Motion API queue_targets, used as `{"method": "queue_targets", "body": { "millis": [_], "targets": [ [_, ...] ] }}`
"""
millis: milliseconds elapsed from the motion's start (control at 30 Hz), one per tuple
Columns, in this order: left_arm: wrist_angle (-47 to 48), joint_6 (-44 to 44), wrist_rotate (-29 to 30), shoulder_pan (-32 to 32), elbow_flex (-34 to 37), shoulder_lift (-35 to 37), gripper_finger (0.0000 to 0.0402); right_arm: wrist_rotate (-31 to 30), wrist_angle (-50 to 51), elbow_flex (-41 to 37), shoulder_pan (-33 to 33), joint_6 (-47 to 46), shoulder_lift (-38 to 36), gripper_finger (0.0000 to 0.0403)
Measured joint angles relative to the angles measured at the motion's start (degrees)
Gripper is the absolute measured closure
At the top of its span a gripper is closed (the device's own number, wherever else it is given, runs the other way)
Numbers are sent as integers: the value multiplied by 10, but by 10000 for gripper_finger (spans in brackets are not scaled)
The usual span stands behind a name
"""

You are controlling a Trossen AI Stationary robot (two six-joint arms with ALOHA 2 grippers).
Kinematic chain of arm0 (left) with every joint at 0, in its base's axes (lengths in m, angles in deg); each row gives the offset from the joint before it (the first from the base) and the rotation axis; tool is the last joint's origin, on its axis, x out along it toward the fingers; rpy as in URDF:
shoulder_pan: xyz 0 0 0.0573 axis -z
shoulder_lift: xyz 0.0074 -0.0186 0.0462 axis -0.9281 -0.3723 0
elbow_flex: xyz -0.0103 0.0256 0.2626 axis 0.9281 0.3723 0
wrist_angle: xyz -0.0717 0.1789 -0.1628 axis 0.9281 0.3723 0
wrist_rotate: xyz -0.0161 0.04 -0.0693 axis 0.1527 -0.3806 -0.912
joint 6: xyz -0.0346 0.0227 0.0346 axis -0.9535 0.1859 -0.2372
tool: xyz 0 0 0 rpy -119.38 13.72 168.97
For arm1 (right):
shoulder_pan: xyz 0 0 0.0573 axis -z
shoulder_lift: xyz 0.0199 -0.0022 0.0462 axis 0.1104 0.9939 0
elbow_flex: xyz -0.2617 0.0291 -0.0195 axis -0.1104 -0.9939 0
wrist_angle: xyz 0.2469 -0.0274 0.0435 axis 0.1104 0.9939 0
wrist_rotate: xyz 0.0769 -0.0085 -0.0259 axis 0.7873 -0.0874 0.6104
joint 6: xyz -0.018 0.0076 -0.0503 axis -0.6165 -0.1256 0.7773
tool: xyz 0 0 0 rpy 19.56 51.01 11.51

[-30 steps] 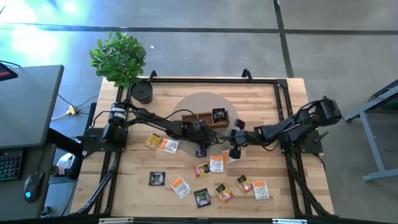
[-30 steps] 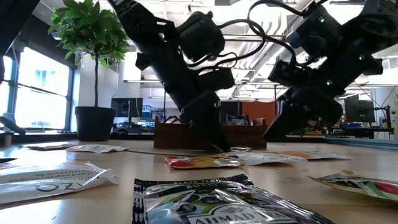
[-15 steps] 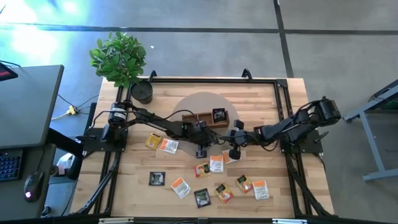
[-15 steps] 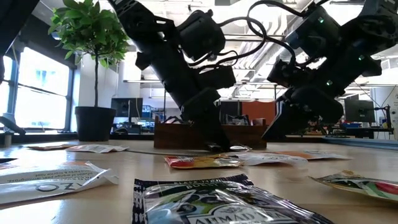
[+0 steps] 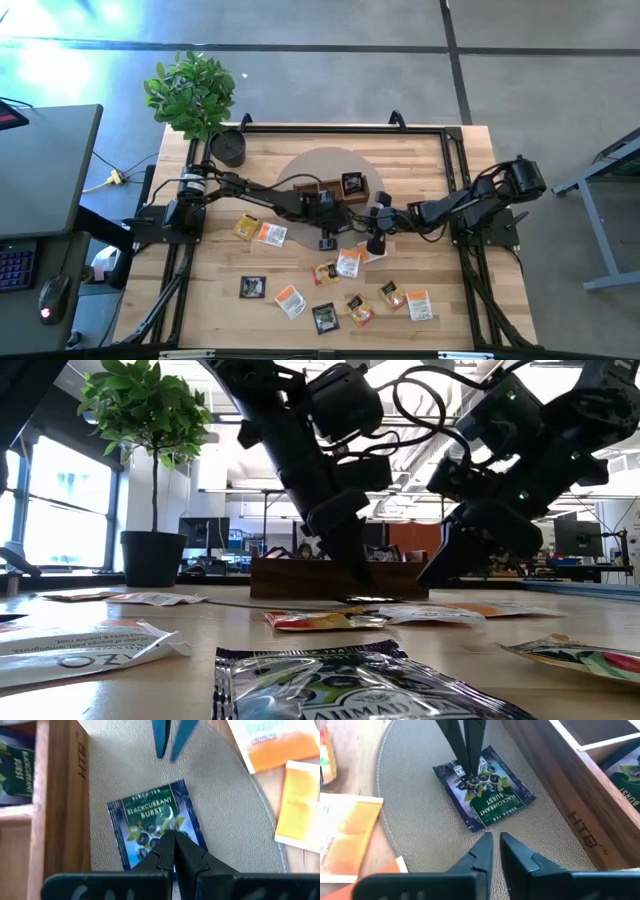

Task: Pick & Place Tea
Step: Put the purple tea bag into the right section of the wooden organizer

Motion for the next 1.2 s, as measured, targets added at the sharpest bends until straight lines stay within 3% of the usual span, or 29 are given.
{"method": "queue_targets", "body": {
  "millis": [267,400,800,1200],
  "targets": [
    [13,-18,-4,0,0,1,401,27,-55,0,-2,61,0,284],
    [13,-61,-4,0,-1,2,401,27,-54,0,4,-35,0,267],
    [125,-95,14,13,-1,20,401,-3,-34,0,3,-173,0,281],
    [87,-86,28,19,4,2,401,-23,-21,0,4,-272,0,281]
  ]
}}
